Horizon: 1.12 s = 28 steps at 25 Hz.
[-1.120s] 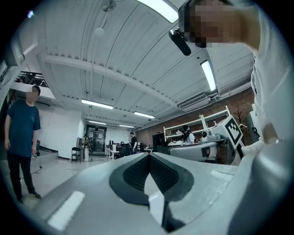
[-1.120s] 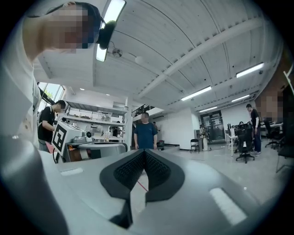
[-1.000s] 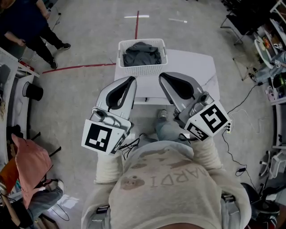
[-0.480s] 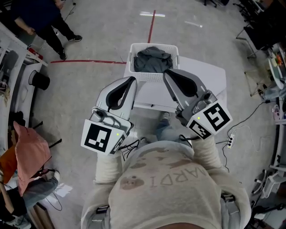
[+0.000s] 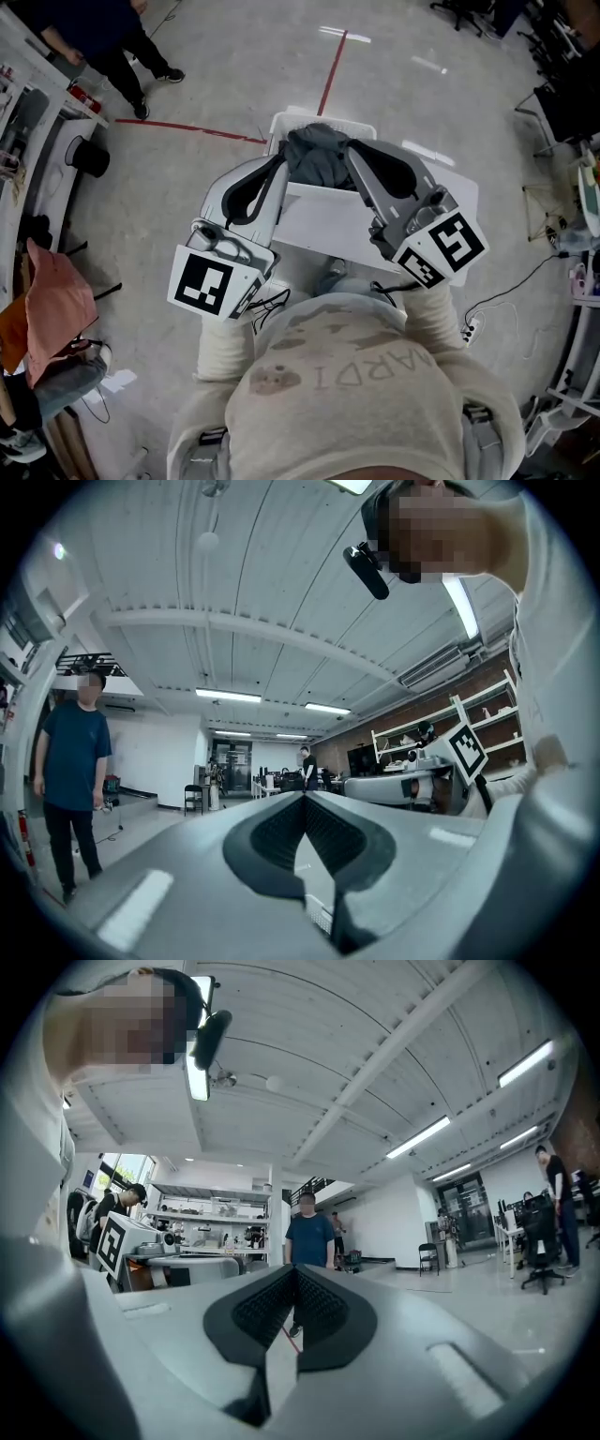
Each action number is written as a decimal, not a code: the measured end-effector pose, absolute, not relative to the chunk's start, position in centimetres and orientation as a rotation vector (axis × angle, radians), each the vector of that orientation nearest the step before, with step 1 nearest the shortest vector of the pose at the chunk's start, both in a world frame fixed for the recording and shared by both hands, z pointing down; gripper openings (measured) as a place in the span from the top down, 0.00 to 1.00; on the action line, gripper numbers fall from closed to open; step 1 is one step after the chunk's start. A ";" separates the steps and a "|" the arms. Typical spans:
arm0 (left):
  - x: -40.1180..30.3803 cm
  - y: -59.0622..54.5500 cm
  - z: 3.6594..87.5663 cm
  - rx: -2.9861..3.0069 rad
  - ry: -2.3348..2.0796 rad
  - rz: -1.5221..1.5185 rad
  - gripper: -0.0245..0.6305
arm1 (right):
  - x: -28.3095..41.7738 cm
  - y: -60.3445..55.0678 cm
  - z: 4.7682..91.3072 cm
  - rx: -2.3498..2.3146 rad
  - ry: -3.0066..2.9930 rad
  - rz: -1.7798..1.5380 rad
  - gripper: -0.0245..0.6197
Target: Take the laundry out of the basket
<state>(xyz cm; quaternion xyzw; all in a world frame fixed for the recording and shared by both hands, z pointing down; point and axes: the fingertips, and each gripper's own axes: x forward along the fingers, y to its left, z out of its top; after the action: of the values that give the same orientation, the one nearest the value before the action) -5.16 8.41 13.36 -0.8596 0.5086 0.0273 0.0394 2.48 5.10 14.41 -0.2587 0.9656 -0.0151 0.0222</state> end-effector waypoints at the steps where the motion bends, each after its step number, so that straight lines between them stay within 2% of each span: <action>1: -4.8 7.6 13.3 -2.625 1.572 0.085 0.96 | 3.0 4.2 14.5 -0.789 2.993 -0.045 0.92; 10: -3.6 1.4 12.8 -2.613 1.650 0.101 0.96 | 5.5 -2.3 16.4 -0.746 3.029 -0.131 0.92; 20: -6.1 -3.4 14.9 -2.688 1.599 0.081 0.96 | 2.8 -6.6 22.1 -0.831 3.142 -0.249 0.92; 28: -8.5 -7.8 16.4 -2.776 1.454 0.057 0.96 | -0.1 -11.3 28.0 -0.954 3.258 -0.376 0.82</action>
<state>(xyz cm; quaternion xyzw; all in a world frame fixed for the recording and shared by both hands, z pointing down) -8.51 -7.77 16.41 -0.8856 0.4640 0.0180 0.0037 -0.06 -11.32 28.02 -0.2767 0.9449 -0.1089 -0.1366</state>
